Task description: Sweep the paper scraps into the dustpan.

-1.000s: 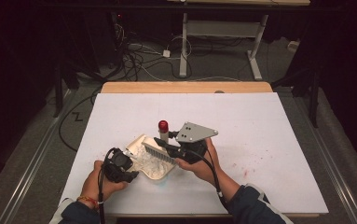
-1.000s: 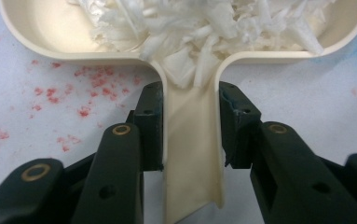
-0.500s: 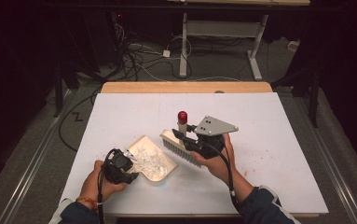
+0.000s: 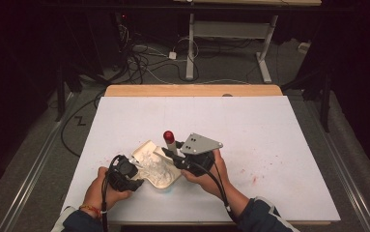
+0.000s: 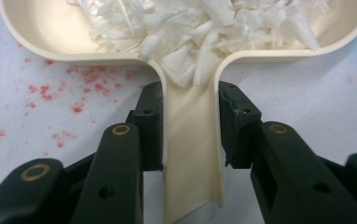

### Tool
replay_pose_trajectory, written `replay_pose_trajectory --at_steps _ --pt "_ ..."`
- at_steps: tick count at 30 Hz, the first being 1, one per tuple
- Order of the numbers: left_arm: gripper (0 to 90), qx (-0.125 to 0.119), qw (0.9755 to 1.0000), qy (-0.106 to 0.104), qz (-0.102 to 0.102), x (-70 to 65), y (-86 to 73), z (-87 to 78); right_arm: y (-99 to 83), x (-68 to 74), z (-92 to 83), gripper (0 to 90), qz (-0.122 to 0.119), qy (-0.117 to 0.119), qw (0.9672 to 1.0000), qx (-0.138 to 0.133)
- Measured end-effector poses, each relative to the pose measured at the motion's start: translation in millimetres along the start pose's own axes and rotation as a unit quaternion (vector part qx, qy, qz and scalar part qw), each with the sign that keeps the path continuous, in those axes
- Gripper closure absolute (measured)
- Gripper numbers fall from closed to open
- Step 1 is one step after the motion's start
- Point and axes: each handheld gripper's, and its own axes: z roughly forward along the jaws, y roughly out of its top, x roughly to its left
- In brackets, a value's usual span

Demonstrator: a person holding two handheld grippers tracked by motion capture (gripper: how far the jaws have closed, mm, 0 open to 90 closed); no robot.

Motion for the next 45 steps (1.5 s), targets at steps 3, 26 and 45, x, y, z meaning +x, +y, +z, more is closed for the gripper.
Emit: replay_pose_trajectory --at_steps 3,26,45 --pt "62.9 0.001 1.0 -0.001 0.0 -0.3 -0.4 -0.5 7.0 1.8 -4.3 69.9 0.002 0.013 0.9998 -0.013" --pt "63.0 0.007 1.0 -0.004 0.003 0.6 0.0 -1.4 -5.6 -24.9 27.7 69.7 -0.034 -0.038 0.9987 0.004" --pt "63.1 0.009 0.9999 -0.01 -0.001 1.1 -9.6 -6.7 21.1 -16.8 -25.5 69.9 -0.034 -0.013 0.9987 -0.035"
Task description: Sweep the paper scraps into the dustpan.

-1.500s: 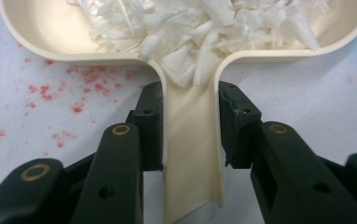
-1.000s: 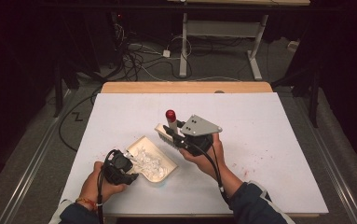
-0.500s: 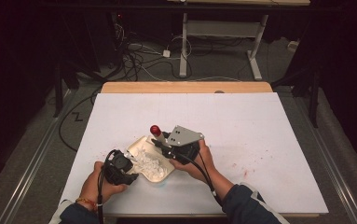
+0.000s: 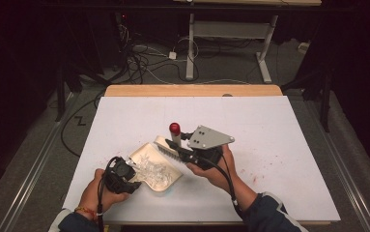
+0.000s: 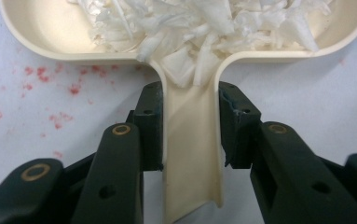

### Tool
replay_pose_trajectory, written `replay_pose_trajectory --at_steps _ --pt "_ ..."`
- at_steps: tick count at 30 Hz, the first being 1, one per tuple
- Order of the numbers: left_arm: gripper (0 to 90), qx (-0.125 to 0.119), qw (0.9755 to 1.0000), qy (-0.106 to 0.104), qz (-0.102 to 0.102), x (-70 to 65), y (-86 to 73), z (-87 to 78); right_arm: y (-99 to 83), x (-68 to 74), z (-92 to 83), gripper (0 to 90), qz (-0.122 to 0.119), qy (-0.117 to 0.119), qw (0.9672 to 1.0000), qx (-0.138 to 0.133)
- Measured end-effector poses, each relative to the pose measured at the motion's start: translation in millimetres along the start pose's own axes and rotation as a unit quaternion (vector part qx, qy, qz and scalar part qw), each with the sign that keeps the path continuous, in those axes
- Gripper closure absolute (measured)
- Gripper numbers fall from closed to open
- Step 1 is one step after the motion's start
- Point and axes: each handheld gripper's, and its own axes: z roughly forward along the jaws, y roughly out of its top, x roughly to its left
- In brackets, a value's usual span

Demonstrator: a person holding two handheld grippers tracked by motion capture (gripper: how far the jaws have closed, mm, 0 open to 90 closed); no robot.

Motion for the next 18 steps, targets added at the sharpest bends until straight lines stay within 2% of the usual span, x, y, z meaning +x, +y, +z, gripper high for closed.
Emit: replay_pose_trajectory --at_steps 4,11,14,18 --pt "63.1 0.002 1.0 0.003 -0.004 -2.1 -4.2 -1.5 -5.4 -10.3 -13.7 69.9 -0.002 -0.032 0.9994 0.013" --pt "63.1 0.0 1.0 0.003 -0.007 -7.1 -9.5 -2.6 -26.6 -26.6 -25.5 69.9 0.01 -0.072 0.9968 0.033" --pt "63.1 0.0 1.0 0.004 -0.007 -8.8 -12.2 -2.0 -33.9 -29.4 -30.1 69.9 0.021 -0.078 0.9959 0.04" --pt "63.1 -0.001 1.0 0.004 -0.008 -11.2 -16.7 -3.3 -40.4 -26.0 -32.3 69.8 0.023 -0.08 0.9952 0.051"
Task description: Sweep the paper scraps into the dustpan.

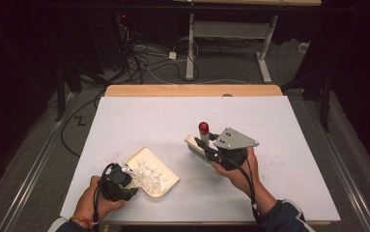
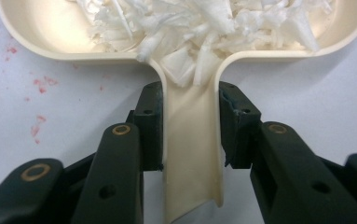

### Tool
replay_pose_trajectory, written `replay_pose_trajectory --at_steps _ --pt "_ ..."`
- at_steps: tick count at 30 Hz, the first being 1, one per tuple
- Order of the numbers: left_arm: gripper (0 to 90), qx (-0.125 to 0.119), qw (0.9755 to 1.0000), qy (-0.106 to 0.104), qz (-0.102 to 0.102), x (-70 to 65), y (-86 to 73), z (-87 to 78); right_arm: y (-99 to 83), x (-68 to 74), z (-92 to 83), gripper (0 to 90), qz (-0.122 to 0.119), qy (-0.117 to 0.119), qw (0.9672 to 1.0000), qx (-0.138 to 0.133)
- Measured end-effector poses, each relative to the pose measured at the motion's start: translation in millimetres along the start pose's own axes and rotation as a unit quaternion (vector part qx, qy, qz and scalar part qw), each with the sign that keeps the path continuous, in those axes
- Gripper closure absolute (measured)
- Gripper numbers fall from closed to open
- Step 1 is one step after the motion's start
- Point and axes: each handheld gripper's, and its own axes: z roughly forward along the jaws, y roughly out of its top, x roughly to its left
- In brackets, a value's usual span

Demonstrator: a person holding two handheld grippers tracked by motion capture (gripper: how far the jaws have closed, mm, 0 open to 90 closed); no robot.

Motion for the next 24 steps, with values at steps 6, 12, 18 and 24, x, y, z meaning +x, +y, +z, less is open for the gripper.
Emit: replay_pose_trajectory --at_steps 6,12,18,24 --pt "63.1 0.001 1.0 0.0 -0.001 -1.4 -7.0 -2.8 -1.3 12.7 1.9 69.8 -0.015 0.008 0.9998 0.003" --pt "63.1 0.001 1.0 0.004 -0.001 -2.0 -5.8 -1.8 2.4 16.4 15.7 69.8 -0.03 0.002 0.9995 -0.008" --pt "63.1 0.004 1.0 0.003 0.001 -2.1 -4.8 -2.0 6.0 17.3 50.2 69.8 -0.037 0.007 0.9991 -0.019" --pt "63.2 0.003 1.0 0.002 0.001 -1.6 -4.9 -1.8 12.6 38.2 72.9 69.8 -0.056 0.058 0.9966 -0.017"
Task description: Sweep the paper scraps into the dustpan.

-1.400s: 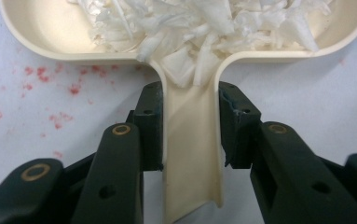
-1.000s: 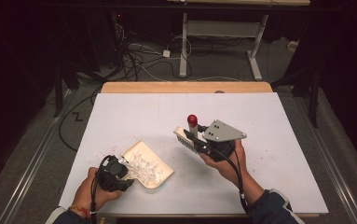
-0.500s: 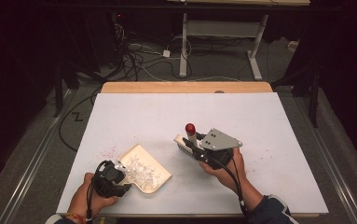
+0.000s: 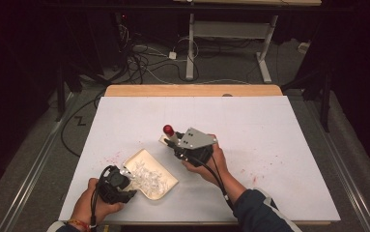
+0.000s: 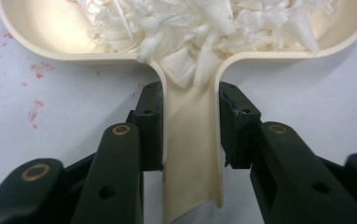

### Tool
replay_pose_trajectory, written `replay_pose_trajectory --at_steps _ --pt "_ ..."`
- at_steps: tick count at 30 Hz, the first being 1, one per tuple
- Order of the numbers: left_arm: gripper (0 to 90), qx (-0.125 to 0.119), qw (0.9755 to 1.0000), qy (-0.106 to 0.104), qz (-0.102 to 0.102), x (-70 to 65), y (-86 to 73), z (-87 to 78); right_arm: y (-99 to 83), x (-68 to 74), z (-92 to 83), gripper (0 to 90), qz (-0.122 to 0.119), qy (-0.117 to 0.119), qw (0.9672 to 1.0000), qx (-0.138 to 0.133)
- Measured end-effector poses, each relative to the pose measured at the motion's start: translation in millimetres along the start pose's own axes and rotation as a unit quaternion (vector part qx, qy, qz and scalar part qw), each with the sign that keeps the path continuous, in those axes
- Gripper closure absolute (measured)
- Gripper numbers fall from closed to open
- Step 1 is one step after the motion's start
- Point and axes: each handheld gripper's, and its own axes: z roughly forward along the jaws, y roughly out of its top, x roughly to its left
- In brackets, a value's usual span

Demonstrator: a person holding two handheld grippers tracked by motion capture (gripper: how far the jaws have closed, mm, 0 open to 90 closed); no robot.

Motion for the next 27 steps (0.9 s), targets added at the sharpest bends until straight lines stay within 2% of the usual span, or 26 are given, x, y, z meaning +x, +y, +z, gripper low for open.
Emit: replay_pose_trajectory --at_steps 3,6,8,10,13,14,17,21,27 --pt "63.1 0.002 1.0 0.001 0.001 -0.8 -0.1 -0.4 4.8 15.0 -0.1 69.4 -0.012 0.031 0.9994 0.005" --pt "63.1 -0.001 1.0 0.001 -0.003 -0.8 0.2 0.0 11.0 30.3 -6.5 69.6 -0.012 0.063 0.9979 0.003" --pt "63.1 -0.002 1.0 0.0 -0.004 -0.5 0.4 0.6 14.6 37.3 -11.7 69.8 -0.016 0.076 0.997 0.001" --pt "63.1 -0.008 0.9999 -0.002 -0.01 0.2 0.6 0.8 18.1 38.8 -17.9 69.9 -0.009 0.077 0.997 -0.005" --pt "63.1 -0.009 0.9999 -0.001 -0.013 0.1 2.1 1.6 23.7 32.8 -29.9 69.8 0.017 0.095 0.9951 -0.022" --pt "63.1 -0.01 0.9999 -0.001 -0.013 0.2 2.7 1.9 25.2 30.2 -33.8 69.8 0.023 0.095 0.995 -0.023" --pt "63.1 -0.011 0.9998 -0.004 -0.018 0.8 4.2 2.7 27.4 22.4 -46.5 69.8 0.018 0.063 0.9975 -0.026" --pt "63.1 -0.015 0.9996 -0.004 -0.025 1.2 7.4 4.1 25.8 4.3 -68.8 69.8 0.026 0.034 0.9984 -0.038" --pt "63.1 -0.019 0.999 0.001 -0.042 5.4 17.4 7.4 11.9 -22.7 -104.5 69.7 0.039 -0.004 0.9989 -0.025"
